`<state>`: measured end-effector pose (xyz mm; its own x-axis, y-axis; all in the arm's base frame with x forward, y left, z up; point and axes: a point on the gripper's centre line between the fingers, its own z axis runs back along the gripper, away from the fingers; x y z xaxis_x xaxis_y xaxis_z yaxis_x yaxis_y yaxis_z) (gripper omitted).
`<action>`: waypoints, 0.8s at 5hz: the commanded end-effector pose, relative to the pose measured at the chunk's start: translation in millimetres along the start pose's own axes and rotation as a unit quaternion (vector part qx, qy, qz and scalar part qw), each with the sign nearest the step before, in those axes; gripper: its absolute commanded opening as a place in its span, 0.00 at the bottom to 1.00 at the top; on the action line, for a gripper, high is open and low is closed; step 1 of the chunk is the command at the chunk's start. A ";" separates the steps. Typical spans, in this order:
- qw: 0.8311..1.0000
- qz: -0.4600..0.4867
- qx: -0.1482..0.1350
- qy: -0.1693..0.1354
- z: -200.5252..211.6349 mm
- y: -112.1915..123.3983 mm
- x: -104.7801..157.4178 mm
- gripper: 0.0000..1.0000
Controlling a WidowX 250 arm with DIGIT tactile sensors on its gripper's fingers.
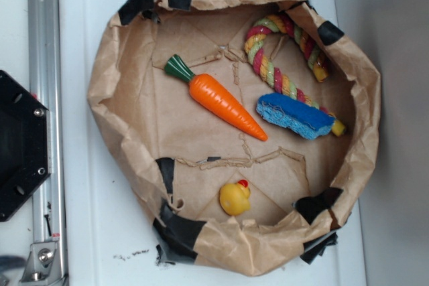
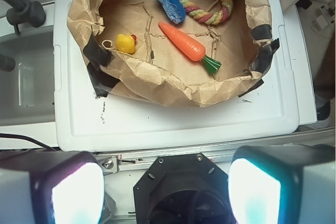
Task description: Grab the yellow duck.
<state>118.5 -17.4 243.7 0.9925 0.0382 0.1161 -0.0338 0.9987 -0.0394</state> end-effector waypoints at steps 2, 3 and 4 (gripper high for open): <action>1.000 0.011 0.014 0.026 -18.9 18.8 46.9 1.00; 0.994 0.098 -0.046 -0.027 -36.5 18.0 91.5 1.00; 0.970 0.209 -0.109 -0.060 -88.4 15.4 117.3 1.00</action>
<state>240.3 -12.6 157.8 0.8989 0.4221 0.1176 -0.3744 0.8793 -0.2943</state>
